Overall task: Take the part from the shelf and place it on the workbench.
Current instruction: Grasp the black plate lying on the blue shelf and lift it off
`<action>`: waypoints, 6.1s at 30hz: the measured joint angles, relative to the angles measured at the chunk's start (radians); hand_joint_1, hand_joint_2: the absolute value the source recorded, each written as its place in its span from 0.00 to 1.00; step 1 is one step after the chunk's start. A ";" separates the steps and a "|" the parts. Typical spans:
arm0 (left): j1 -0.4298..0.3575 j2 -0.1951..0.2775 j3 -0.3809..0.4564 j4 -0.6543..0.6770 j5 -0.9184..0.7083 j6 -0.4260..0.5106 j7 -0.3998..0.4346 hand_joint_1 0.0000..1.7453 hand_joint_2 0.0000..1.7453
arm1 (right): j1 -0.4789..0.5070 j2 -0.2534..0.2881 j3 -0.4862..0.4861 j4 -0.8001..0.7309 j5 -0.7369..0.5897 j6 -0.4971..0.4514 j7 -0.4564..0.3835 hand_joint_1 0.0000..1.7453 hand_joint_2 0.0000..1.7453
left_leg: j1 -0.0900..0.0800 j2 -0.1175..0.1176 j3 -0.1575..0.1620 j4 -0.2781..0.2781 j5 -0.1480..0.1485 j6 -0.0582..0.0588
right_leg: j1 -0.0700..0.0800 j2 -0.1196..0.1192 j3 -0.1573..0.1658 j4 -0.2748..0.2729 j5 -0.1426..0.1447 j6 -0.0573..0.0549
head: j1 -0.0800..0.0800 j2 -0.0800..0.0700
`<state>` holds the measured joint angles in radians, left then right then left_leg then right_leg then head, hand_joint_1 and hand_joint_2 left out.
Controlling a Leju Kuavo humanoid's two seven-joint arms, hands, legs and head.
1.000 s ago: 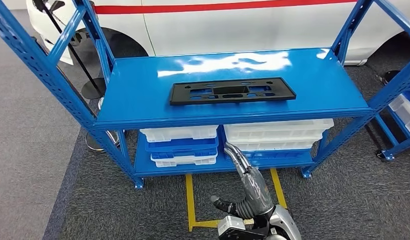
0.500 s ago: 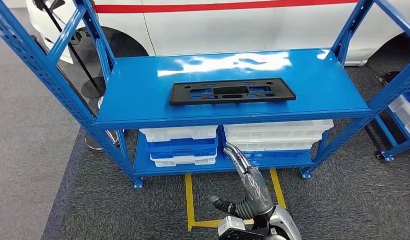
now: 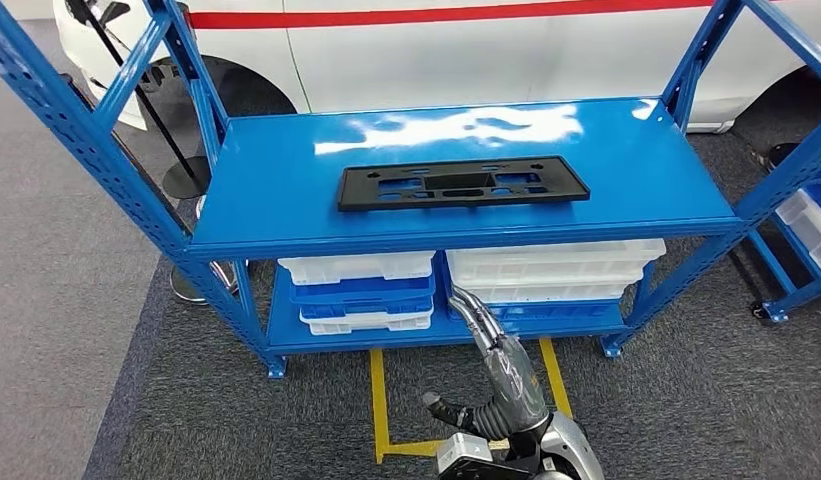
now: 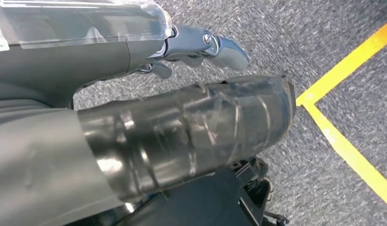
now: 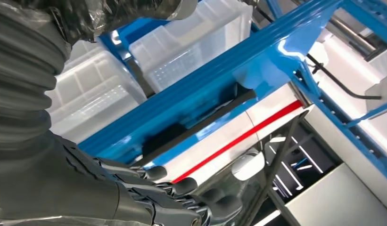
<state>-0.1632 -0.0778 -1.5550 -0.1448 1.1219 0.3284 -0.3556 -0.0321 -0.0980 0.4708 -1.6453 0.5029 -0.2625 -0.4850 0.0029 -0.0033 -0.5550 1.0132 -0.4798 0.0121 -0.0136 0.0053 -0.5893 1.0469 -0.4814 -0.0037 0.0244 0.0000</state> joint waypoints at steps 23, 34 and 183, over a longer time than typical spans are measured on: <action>0.002 0.004 0.000 0.001 0.001 0.012 0.013 0.00 0.00 | 0.006 0.003 -0.002 -0.003 0.001 -0.001 0.000 0.00 1.00 | 0.002 0.006 0.009 -0.033 0.022 0.033 | -0.001 -0.003 -0.115 0.258 -0.127 0.021 | 0.002 0.000; -0.001 0.001 0.000 0.001 0.013 0.060 0.026 0.00 0.00 | 0.014 0.004 -0.007 -0.007 0.001 -0.007 0.000 0.00 1.00 | 0.006 0.001 -0.026 0.067 -0.047 -0.017 | -0.008 -0.001 0.003 0.001 -0.002 -0.013 | 0.000 0.000; -0.005 -0.008 0.000 0.001 0.001 0.053 0.027 0.00 0.00 | 0.024 -0.011 -0.016 -0.034 0.100 -0.031 0.016 0.00 1.00 | 0.017 -0.003 0.011 -0.006 -0.007 -0.030 | -0.009 0.000 -0.002 -0.005 0.007 0.005 | -0.002 0.000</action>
<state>-0.1685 -0.0863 -1.5553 -0.1438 1.1226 0.3815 -0.3283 -0.0080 -0.1093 0.4543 -1.6789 0.6024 -0.2934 -0.4693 0.0196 -0.0067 -0.5445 1.0071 -0.4869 -0.0178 -0.0230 0.0051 -0.5910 1.0414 -0.4742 0.0014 0.0229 0.0000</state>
